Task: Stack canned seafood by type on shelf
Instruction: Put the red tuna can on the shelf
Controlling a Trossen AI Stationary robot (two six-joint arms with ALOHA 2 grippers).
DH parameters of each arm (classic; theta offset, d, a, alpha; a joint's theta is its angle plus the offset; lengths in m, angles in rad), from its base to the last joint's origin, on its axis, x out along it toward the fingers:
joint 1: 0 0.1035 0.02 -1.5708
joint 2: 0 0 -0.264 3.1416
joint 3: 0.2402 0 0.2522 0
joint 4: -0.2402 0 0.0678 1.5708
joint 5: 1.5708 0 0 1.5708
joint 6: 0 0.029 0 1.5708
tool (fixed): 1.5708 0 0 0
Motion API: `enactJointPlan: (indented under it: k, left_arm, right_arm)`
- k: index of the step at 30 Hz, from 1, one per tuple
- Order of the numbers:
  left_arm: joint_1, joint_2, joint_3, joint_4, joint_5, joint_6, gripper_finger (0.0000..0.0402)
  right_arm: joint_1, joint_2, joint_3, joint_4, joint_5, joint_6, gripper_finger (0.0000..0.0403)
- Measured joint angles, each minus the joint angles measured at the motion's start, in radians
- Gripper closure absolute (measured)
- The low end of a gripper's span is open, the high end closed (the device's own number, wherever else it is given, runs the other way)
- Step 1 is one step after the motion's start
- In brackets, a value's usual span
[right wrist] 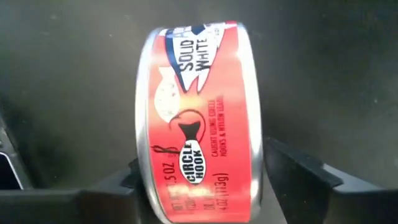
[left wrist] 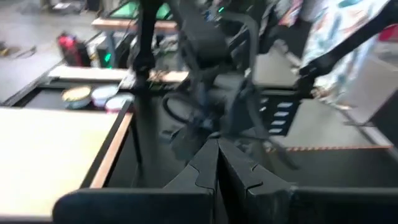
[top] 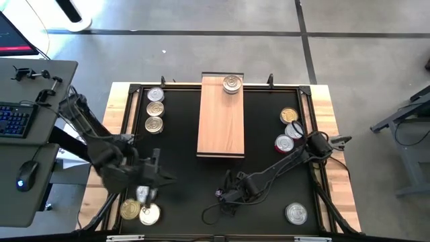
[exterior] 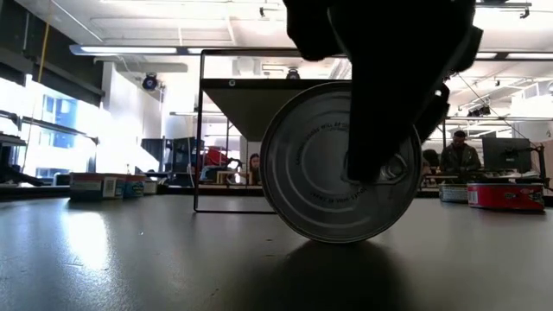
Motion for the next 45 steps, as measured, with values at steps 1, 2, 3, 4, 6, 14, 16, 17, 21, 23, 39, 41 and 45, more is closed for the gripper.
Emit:
enactJointPlan:
  k: [1, 2, 3, 4, 6, 14, 16, 17, 21, 23, 39, 41, 45]
  left_arm:
    - [-0.012, -0.021, 0.000, -0.002, -0.005, 0.018, 0.0401]
    - [-0.023, -0.041, 0.000, -0.004, -0.013, 0.029, 0.0401]
    - [-0.032, -0.059, 0.000, -0.009, -0.026, 0.042, 0.0401]
    - [-0.041, -0.076, 0.000, -0.015, -0.039, 0.053, 0.0401]
    - [-0.059, -0.107, 0.000, -0.029, -0.063, 0.074, 0.0401]
    - [-0.112, -0.196, 0.000, -0.146, -0.087, 0.067, 0.0401]
    - [-0.117, -0.207, 0.000, -0.150, -0.087, 0.067, 0.0401]
    - [-0.117, -0.212, 0.000, -0.150, -0.087, 0.067, 0.0402]
    - [-0.117, -0.216, 0.000, -0.136, -0.088, 0.065, 0.0401]
    - [-0.117, -0.212, 0.000, -0.129, -0.088, 0.041, 0.0401]
    - [-0.116, -0.015, -0.002, -0.085, -0.096, -0.185, 0.0402]
    - [-0.099, 0.009, -0.002, -0.017, -0.143, -0.116, 0.0401]
    - [-0.014, 0.031, -0.002, 0.178, -0.180, 0.079, 0.0401]
  right_arm:
    - [0.000, 0.000, 0.000, 0.002, 0.000, 0.004, 0.0179]
    - [-0.001, 0.000, 0.001, 0.006, 0.000, 0.007, 0.0192]
    - [-0.001, 0.000, 0.008, 0.003, 0.000, 0.010, 0.0208]
    - [-0.001, 0.000, 0.017, 0.003, 0.000, 0.011, 0.0226]
    - [-0.001, -0.005, 0.043, 0.003, 0.000, -0.003, 0.0270]
    - [-0.007, -0.087, 0.209, 0.002, 0.002, -0.110, 0.0285]
    - [-0.020, -0.117, 0.257, 0.006, 0.000, -0.129, 0.0285]
    - [-0.033, -0.130, 0.282, 0.000, 0.004, -0.138, 0.0285]
    - [-0.105, -0.186, 0.369, -0.067, 0.091, -0.207, 0.0285]
    - [-0.159, -0.222, 0.380, -0.124, 0.119, -0.242, 0.0285]
    - [-0.739, -0.740, -0.299, 0.225, -0.035, -0.228, 0.0285]
    - [-0.811, -0.796, -0.437, 0.362, -0.101, -0.129, 0.0285]
    - [-0.904, -0.831, -0.674, 0.692, -0.188, 0.021, 0.0285]
